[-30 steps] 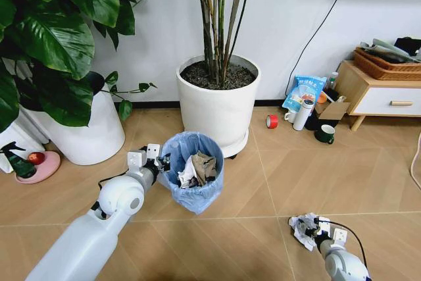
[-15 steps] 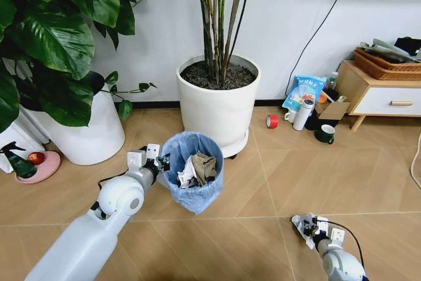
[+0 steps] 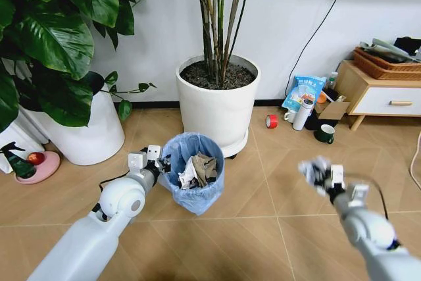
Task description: Pick up the trash bin and place the garbage on the floor into it.
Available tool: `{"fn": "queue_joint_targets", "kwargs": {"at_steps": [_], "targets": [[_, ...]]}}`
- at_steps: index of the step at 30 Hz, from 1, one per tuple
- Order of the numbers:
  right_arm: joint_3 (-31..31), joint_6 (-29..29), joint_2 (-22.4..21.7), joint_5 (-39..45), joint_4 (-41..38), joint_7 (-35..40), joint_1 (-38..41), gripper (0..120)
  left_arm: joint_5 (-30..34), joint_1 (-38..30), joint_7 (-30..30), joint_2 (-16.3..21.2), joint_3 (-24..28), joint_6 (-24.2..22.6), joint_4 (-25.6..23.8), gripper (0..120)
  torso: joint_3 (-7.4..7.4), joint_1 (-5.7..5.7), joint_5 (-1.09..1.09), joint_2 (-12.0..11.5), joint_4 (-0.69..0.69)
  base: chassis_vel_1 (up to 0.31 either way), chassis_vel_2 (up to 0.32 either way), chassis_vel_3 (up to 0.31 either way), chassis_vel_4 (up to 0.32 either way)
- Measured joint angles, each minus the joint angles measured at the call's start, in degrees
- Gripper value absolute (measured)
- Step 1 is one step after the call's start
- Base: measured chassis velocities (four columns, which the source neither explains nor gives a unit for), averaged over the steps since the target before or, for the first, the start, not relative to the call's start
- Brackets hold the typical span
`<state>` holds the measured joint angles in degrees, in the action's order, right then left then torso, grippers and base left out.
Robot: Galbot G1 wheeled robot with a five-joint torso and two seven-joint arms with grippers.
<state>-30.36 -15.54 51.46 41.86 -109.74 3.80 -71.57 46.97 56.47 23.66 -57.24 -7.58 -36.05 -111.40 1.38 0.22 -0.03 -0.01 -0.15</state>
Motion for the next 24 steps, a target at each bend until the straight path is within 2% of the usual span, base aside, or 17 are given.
{"fn": "queue_joint_targets", "kwargs": {"at_steps": [3, 4, 5, 8, 9, 12, 13, 20, 21, 22, 24], "targets": [[7.7, -2.8, -2.8, 6.8, -6.0, 2.2, 9.1, 0, 0.0, -0.5, 0.6, -0.4, 0.5, -0.3, 0.6, 0, 0.00, 0.00, -0.06, 0.0, 0.03, 0.000, 0.000, 0.000, 0.000], [7.7, -2.8, -2.8, 6.8, -6.0, 2.2, 9.1, 0, 0.0, -0.5, 0.6, -0.4, 0.5, -0.3, 0.6, 0, 0.00, 0.00, -0.06, 0.0, 0.03, 0.000, 0.000, 0.000, 0.000], [10.3, -3.9, -3.1, 8.7, -7.6, 2.6, 11.7, 0, 0.1, -0.9, 0.9, -0.5, 0.7, -0.6, 1.0, 0, 0.00, 0.00, 0.01, 0.0, 0.04, 0.000, 0.000, 0.000, 0.000], [16.9, -6.4, -3.3, 13.0, -11.3, 2.6, 16.6, 0, 1.0, -2.6, 1.5, -1.0, 1.7, -1.5, 2.3, 0, 0.00, 0.00, -0.03, 0.0, 0.03, 0.000, 0.000, 0.000, 0.000], [16.9, -6.4, -3.3, 13.0, -11.3, 2.6, 16.6, 0, 1.0, -2.6, 1.5, -1.0, 1.7, -1.5, 2.3, 0, 0.00, 0.00, -0.03, 0.0, 0.03, 0.000, 0.000, 0.000, 0.000], [23.9, -6.7, -2.4, 14.2, -11.8, 1.6, 20.8, 0, 2.0, -3.6, 1.6, -1.0, 2.2, -2.4, 3.0, 0, 0.00, 0.00, 0.01, 0.0, -0.01, 0.000, 0.000, 0.000, 0.000], [23.9, -6.7, -2.4, 14.2, -11.8, 1.6, 20.8, 0, 2.0, -3.6, 1.6, -1.0, 2.2, -2.4, 3.0, 0, 0.00, 0.00, 0.01, 0.0, -0.01, 0.000, 0.000, 0.000, 0.000], [36.0, -7.1, 0.1, 13.7, -8.8, 1.0, 29.4, 0, 2.8, -5.0, 1.5, -1.1, 2.6, -2.6, 4.0, 0, 0.00, 0.00, -0.04, 0.0, 0.02, 0.000, 0.000, 0.000, 0.000], [37.9, -7.7, 0.4, 13.3, -8.0, 0.9, 30.6, 5, 2.9, -5.1, 1.5, -1.2, 2.6, -2.6, 4.1, 0, 0.00, 0.00, -0.01, 0.0, 0.03, 0.000, 0.000, 0.000, 0.000], [37.9, -7.7, 0.4, 13.3, -8.0, 0.9, 30.6, 5, 2.9, -5.1, 1.5, -1.2, 2.6, -2.6, 4.1, 0, 0.00, 0.00, -0.01, 0.0, 0.03, 0.000, 0.000, 0.000, 0.000], [40.1, -8.9, 0.6, 12.3, -6.8, 0.6, 31.7, 15, 2.9, -5.1, 1.5, -1.2, 2.6, -2.6, 4.2, 0, 0.00, 0.00, -0.02, 0.0, 0.02, 0.000, 0.000, 0.000, 0.000]]}}
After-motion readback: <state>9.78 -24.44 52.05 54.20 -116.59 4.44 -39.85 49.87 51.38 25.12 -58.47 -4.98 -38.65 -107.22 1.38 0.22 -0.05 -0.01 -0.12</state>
